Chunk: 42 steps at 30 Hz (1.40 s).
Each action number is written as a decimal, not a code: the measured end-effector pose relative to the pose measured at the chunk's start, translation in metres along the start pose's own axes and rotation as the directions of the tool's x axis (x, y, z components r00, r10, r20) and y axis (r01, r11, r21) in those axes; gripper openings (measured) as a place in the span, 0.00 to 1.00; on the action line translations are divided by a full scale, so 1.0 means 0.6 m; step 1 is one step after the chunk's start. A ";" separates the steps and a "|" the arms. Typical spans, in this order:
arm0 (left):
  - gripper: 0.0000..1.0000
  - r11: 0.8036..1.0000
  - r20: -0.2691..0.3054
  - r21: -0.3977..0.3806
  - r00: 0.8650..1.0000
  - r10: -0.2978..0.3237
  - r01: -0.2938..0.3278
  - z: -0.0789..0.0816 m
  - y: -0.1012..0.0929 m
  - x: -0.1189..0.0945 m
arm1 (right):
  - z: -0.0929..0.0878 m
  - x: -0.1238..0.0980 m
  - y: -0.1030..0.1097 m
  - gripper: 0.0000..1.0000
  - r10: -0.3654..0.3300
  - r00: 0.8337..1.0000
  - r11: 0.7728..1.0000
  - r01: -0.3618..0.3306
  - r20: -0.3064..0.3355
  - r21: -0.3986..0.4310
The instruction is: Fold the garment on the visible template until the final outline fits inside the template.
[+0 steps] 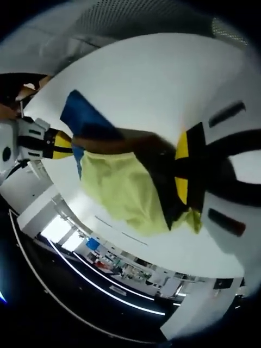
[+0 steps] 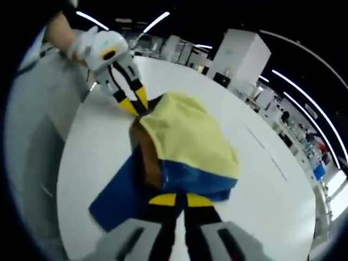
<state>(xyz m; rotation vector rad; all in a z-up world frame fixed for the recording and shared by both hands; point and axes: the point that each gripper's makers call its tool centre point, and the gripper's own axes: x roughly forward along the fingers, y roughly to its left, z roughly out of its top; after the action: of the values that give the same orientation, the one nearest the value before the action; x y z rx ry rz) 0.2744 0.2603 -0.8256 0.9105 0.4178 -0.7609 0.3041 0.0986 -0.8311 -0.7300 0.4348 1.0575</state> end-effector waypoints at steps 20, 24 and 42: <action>0.00 0.959 0.065 -0.283 0.998 0.004 0.015 0.002 0.022 -0.033 | 0.041 -0.040 -0.018 0.00 -0.008 0.997 0.995 0.001 0.071 0.097; 0.00 0.939 0.091 -0.343 0.995 0.031 0.002 0.010 0.043 -0.045 | 0.056 -0.053 -0.034 0.00 -0.034 0.995 0.991 0.021 0.093 0.133; 0.00 0.804 0.225 -0.595 0.960 0.170 -0.003 0.077 0.181 -0.108 | 0.173 -0.135 -0.130 0.00 -0.141 0.955 0.930 0.038 0.260 0.367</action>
<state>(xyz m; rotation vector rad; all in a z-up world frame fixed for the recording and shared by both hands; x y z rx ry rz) 0.3119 0.2903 -0.6999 0.2269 0.3383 -0.6016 0.3364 0.0998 -0.6815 -0.2640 0.3312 0.9435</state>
